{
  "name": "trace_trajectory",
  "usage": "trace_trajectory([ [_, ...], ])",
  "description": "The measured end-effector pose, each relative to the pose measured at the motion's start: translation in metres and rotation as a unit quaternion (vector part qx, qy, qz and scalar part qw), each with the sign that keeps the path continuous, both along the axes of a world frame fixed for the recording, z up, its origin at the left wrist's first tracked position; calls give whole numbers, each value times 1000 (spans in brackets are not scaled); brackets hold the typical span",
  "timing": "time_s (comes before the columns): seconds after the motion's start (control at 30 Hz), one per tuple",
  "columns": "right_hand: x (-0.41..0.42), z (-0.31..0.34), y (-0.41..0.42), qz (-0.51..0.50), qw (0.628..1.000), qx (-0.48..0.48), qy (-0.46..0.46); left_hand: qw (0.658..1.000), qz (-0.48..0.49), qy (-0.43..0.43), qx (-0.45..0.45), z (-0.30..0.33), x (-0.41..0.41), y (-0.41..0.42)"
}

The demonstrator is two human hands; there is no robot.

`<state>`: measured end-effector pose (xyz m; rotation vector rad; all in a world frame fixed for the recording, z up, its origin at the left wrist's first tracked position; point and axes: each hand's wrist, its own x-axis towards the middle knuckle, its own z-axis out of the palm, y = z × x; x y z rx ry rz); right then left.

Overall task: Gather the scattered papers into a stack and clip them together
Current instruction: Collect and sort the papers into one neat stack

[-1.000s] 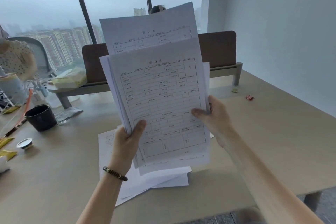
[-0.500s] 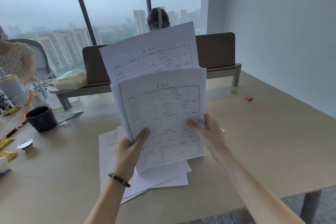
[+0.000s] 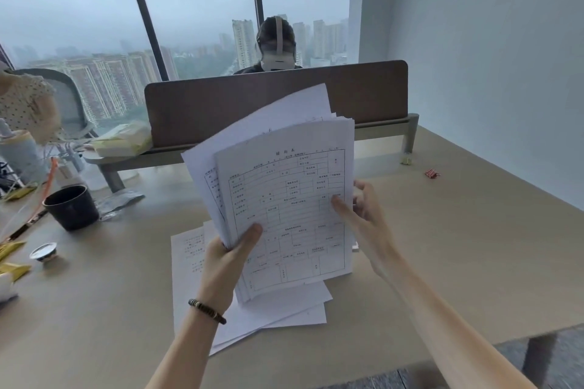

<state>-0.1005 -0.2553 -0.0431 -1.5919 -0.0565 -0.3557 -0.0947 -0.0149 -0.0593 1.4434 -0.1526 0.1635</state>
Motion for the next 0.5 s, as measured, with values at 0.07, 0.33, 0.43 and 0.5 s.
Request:
trace_trajectory([
  [0.07,0,-4,2,7,1000,-1,4,1000,2,1,-4,0,1,0],
  [0.33,-7,-38,15,27,999,-16,45,1000,-4,6,-4,-1,1,1],
  [0.43,-9,-54,16,46,997,9,60,1000,-3,7,1,-1,1,2],
  [0.5,-11,-63,14,53,996,4,71,1000,-3,6,5,-2,2,3],
])
